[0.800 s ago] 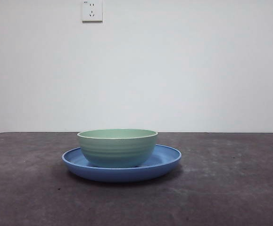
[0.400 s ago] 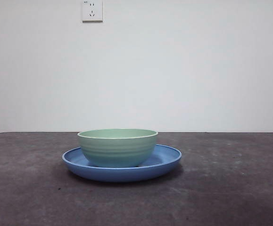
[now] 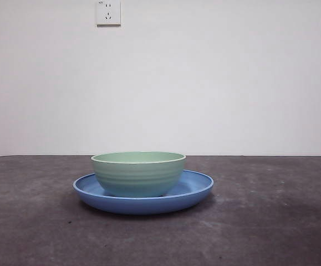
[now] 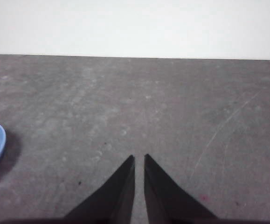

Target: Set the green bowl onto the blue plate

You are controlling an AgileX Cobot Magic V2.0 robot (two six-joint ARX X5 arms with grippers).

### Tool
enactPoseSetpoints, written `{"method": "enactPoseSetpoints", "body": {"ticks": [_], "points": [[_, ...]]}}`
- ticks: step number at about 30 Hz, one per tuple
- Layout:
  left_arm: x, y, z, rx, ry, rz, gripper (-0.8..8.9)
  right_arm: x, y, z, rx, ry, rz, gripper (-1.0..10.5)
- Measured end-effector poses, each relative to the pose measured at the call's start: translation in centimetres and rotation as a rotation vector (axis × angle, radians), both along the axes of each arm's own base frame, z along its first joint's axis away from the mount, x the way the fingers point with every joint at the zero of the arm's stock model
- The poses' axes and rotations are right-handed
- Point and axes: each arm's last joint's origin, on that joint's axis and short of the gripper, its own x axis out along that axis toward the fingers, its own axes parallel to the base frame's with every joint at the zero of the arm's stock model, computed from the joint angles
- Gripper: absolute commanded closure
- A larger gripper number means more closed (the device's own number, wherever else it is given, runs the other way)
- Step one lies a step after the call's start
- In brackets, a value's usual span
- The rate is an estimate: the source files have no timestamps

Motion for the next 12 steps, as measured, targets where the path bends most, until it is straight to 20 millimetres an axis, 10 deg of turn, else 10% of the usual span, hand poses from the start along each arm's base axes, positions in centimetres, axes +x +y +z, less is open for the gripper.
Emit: {"method": "enactPoseSetpoints", "body": {"ticks": [12], "points": [[0.0, 0.0, 0.0, 0.0, 0.0, 0.0, 7.82, 0.3, -0.2, -1.5, -0.009, 0.018, -0.031, 9.2]]}}
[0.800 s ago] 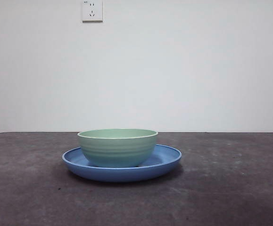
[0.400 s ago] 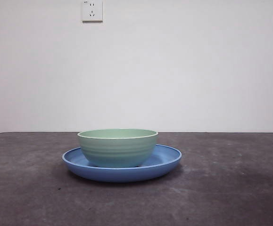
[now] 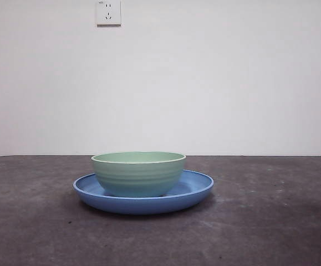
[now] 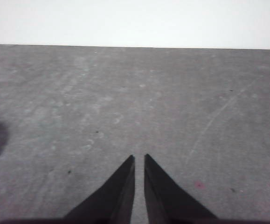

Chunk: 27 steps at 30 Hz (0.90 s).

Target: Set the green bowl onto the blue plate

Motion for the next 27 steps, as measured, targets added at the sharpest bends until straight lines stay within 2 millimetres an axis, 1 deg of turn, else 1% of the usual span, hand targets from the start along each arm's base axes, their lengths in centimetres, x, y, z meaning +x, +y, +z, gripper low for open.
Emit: {"method": "enactPoseSetpoints", "body": {"ticks": [7, 27], "points": [[0.0, 0.0, 0.0, 0.0, 0.0, 0.0, 7.82, 0.0, -0.23, -0.07, -0.011, 0.008, -0.076, 9.2], [0.0, 0.0, 0.0, 0.0, 0.0, 0.0, 7.82, 0.0, -0.23, -0.07, -0.012, 0.007, -0.077, 9.2]]}}
